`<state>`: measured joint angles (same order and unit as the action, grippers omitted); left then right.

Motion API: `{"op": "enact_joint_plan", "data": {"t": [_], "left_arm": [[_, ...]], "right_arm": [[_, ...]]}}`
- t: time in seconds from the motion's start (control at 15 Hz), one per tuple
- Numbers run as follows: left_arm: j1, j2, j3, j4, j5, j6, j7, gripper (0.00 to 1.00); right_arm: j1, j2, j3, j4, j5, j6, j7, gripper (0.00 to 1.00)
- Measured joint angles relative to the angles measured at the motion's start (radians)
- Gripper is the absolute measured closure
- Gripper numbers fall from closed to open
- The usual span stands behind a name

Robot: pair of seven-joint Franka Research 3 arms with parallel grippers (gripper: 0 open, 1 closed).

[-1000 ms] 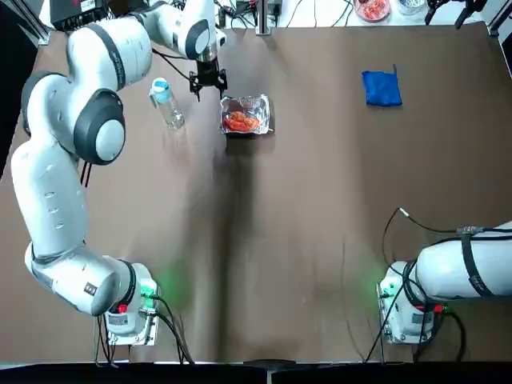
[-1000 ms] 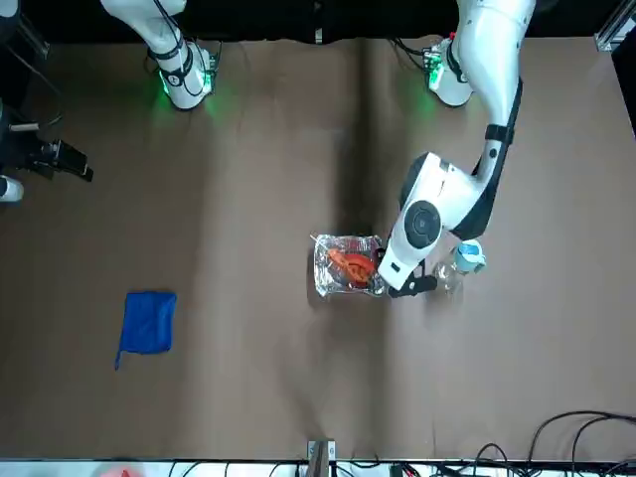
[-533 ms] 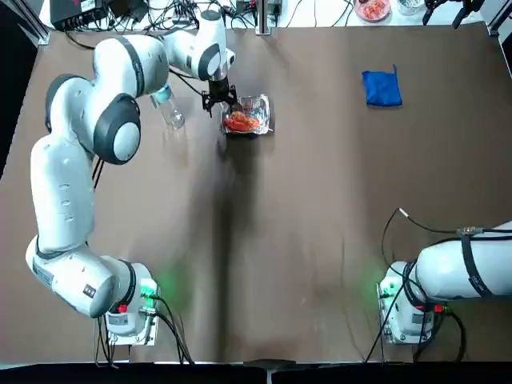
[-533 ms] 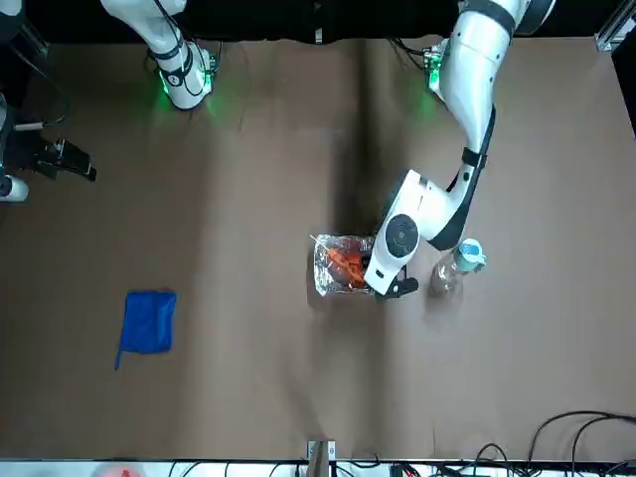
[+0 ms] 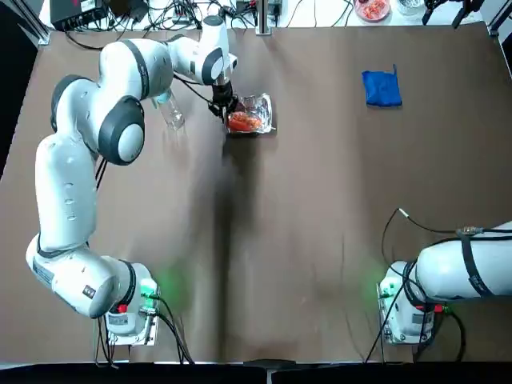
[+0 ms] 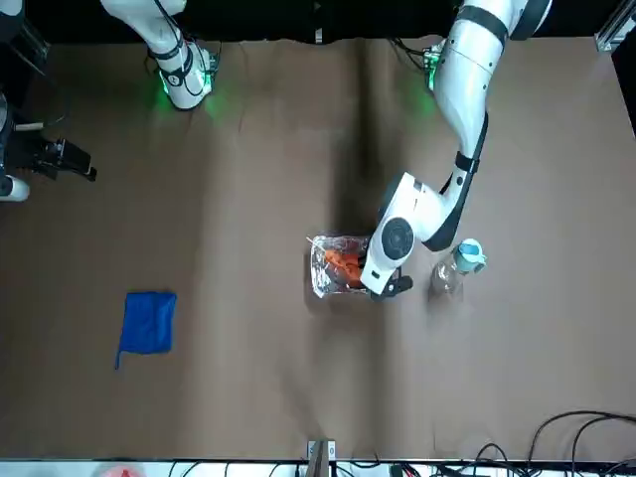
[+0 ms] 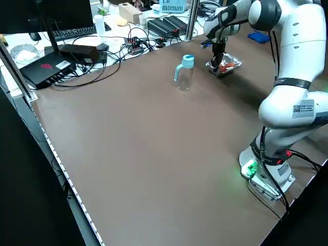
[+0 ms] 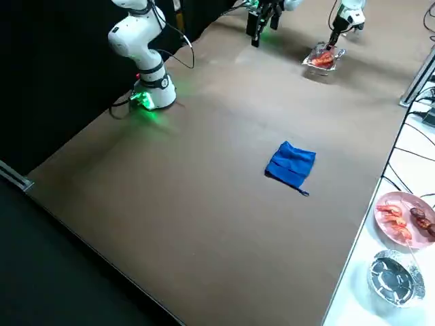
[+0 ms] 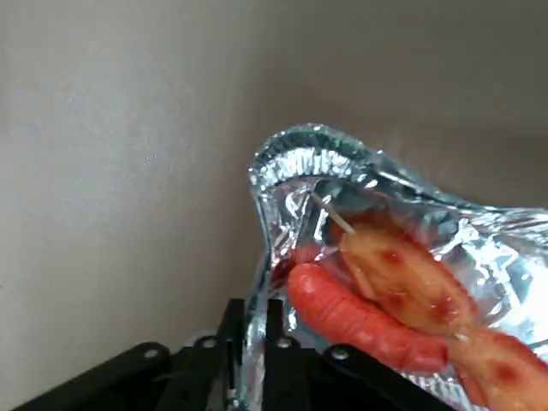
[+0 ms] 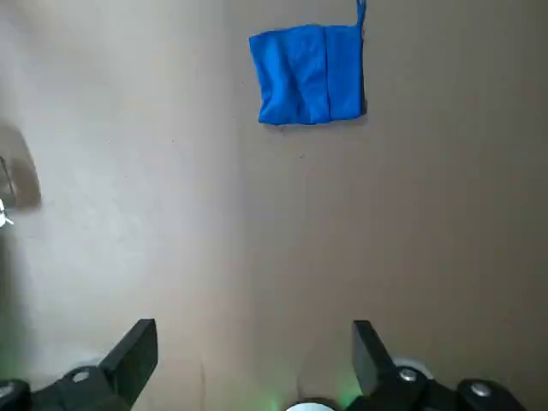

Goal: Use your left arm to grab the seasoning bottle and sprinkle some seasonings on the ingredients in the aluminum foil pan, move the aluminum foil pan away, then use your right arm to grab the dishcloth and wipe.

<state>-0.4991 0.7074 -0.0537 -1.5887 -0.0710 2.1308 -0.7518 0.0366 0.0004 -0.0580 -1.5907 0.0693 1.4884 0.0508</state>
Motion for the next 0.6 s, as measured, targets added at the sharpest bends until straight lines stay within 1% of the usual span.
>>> {"op": "enact_joint_plan", "data": {"t": [0.07, 0.13, 0.4, 0.6], "left_arm": [[-0.003, 0.0, 0.0, 0.0, 0.0, -0.004, 0.0, 0.84], [-0.005, 0.0, -0.001, 0.003, 0.0, -0.028, 0.018, 0.98], [-0.005, -0.003, -0.015, 0.018, 0.0, -0.173, 0.12, 0.98], [-0.005, -0.006, -0.075, 0.018, 0.0, -0.279, 0.151, 0.98]], "right_arm": [[0.0, 0.0, 0.0, 0.0, 0.0, 0.0, 0.0, 0.0], [0.0, 0.0, 0.0, 0.0, 0.0, 0.0, 0.0, 0.0], [0.0, 0.0, 0.0, 0.0, 0.0, 0.0, 0.0, 0.0], [0.001, 0.0, 0.001, -0.001, 0.001, 0.0, 0.0, 0.0]]}}
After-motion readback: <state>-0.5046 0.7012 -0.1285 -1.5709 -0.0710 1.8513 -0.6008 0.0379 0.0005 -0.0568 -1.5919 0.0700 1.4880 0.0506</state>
